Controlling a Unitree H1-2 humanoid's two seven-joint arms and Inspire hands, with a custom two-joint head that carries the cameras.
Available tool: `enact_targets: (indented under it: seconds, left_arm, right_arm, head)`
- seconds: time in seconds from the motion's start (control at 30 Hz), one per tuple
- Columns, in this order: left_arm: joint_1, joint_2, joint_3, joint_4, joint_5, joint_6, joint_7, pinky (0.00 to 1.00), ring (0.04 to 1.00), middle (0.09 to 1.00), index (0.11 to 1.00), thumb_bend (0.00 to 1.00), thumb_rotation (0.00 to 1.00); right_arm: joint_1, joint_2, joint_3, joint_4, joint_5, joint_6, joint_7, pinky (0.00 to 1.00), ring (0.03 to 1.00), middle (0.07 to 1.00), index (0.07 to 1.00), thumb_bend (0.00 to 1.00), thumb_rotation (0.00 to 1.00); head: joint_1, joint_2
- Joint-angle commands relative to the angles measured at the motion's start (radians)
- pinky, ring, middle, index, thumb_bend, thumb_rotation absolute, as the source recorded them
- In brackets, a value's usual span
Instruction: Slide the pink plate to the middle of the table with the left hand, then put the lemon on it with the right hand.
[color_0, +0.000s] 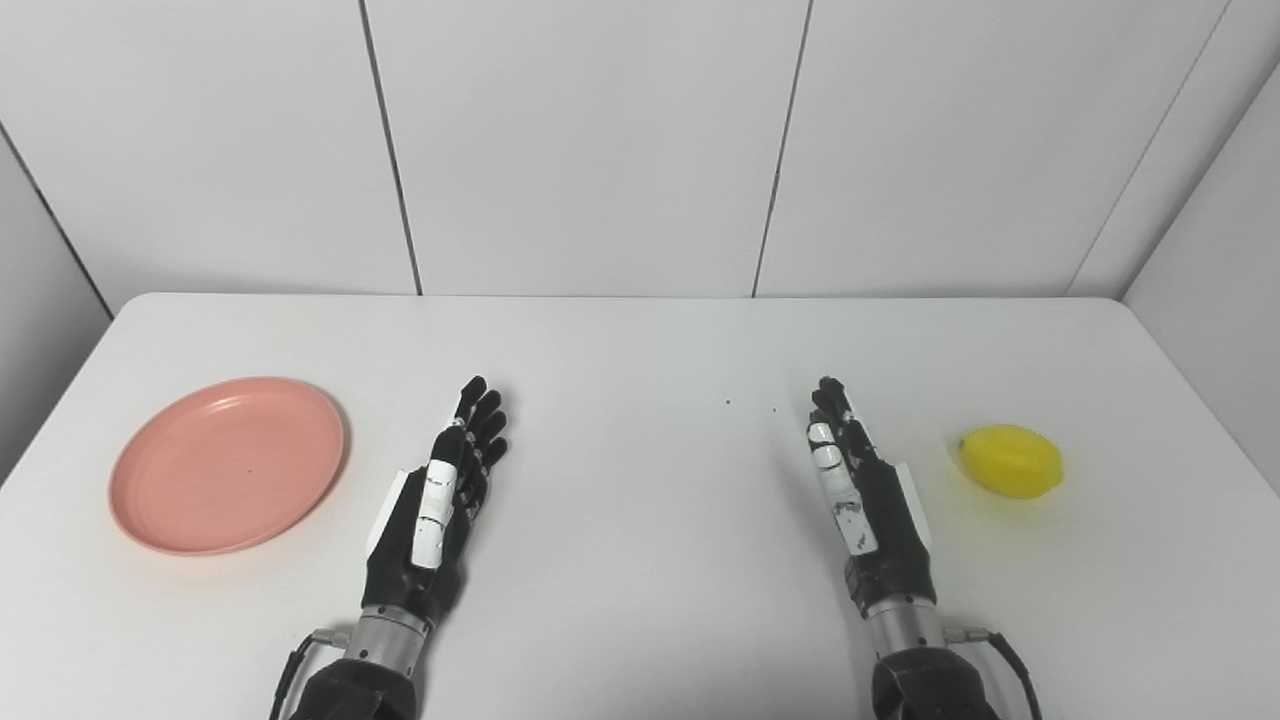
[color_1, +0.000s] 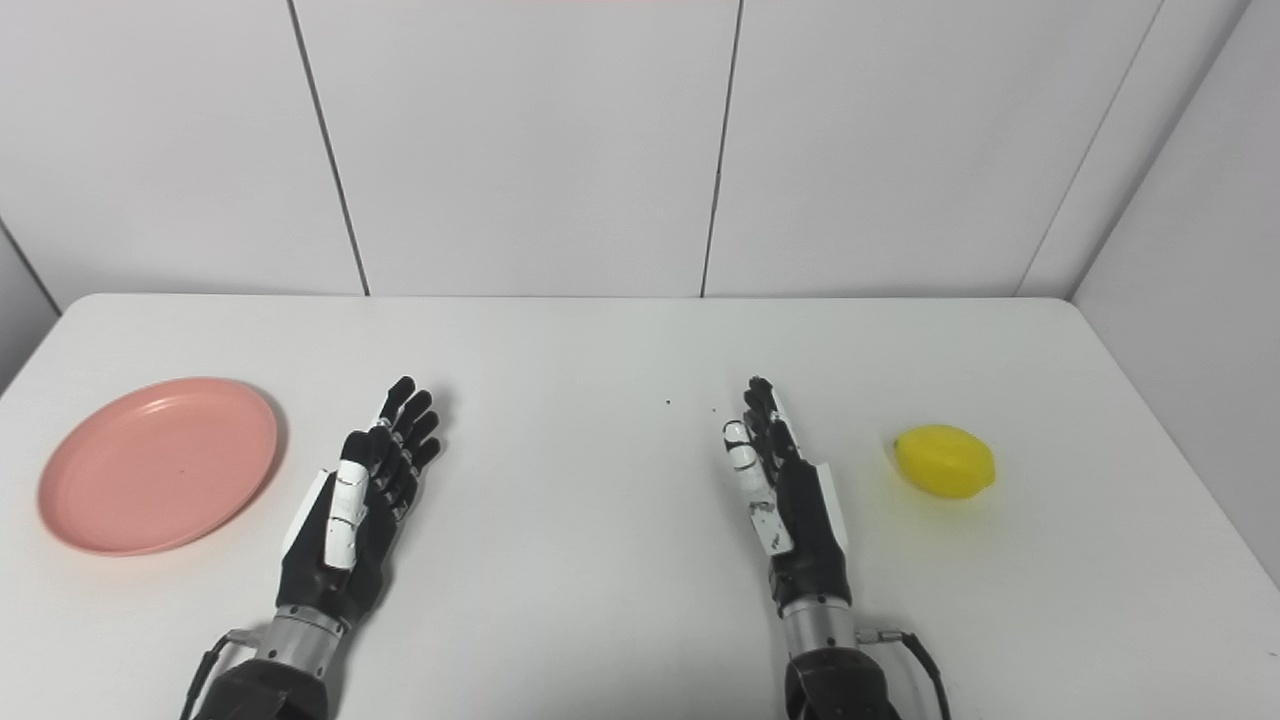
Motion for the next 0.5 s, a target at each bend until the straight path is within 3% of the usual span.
enact_targets:
  seconds: [0.0,0.23,0.47]
  left_arm:
    - [-0.025,-0.012,-0.004,0.0,0.007,-0.02,-0.001,1.0,1.0,1.0,1.0,0.75,1.0]
    - [-0.031,-0.013,-0.013,0.012,0.016,-0.029,0.002,1.0,1.0,1.0,1.0,0.78,0.99]
    - [-0.038,-0.015,-0.009,0.023,0.018,-0.046,0.0,1.0,1.0,1.0,1.0,0.76,1.0]
  right_arm:
    - [-0.024,-0.009,-0.003,-0.024,-0.001,-0.03,0.005,1.0,0.963,0.951,0.949,0.77,0.89]
    - [-0.024,-0.026,-0.004,-0.028,0.02,-0.045,0.017,1.0,0.971,0.95,0.946,0.71,0.88]
    - [-0.024,-0.023,0.002,-0.034,0.024,-0.033,0.019,1.0,0.968,0.951,0.948,0.72,0.88]
  head:
    - [0.006,-0.001]
    - [0.009,-0.006]
    - [0.01,-0.012]
